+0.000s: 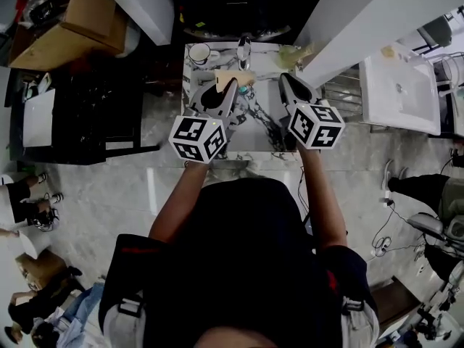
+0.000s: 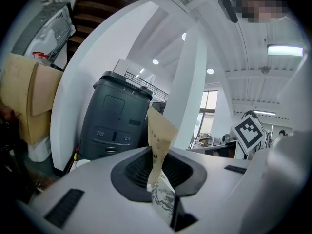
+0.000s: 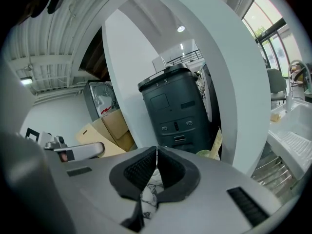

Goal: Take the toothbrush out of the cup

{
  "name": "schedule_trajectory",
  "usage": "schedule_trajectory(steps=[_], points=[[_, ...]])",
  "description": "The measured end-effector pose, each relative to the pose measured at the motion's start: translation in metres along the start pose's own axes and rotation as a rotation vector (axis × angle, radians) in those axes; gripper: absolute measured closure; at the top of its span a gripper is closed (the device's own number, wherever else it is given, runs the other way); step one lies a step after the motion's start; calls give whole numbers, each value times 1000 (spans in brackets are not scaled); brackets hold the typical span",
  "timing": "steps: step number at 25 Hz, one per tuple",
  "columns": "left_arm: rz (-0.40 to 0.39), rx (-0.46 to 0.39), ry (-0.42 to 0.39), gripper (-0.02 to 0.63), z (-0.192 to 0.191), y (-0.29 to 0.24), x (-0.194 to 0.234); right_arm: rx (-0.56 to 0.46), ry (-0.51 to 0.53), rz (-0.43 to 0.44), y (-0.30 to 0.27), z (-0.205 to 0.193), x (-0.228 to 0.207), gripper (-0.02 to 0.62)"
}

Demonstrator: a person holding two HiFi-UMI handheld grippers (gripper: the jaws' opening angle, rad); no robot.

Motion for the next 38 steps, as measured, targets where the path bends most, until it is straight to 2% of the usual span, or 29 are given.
schedule_trajectory(steps=[9, 15, 38], points=[[-3, 8, 12, 549, -4, -44, -11, 25, -14, -3, -17, 3, -42, 560], [-1, 52, 10, 549, -19, -72, -6, 47, -33, -7, -30, -4, -67, 560], [18, 155, 61, 549, -61, -121, 17, 144, -81, -27, -87, -33, -119, 560]])
Point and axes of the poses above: the fingertips, and each gripper's own axes: y backward along the fingers, x to its left, z out of its top, the point moved 6 cm from there along y, backward along the fingers, and after that the axes turned 15 degrees about -z, right-handed, at the moved point
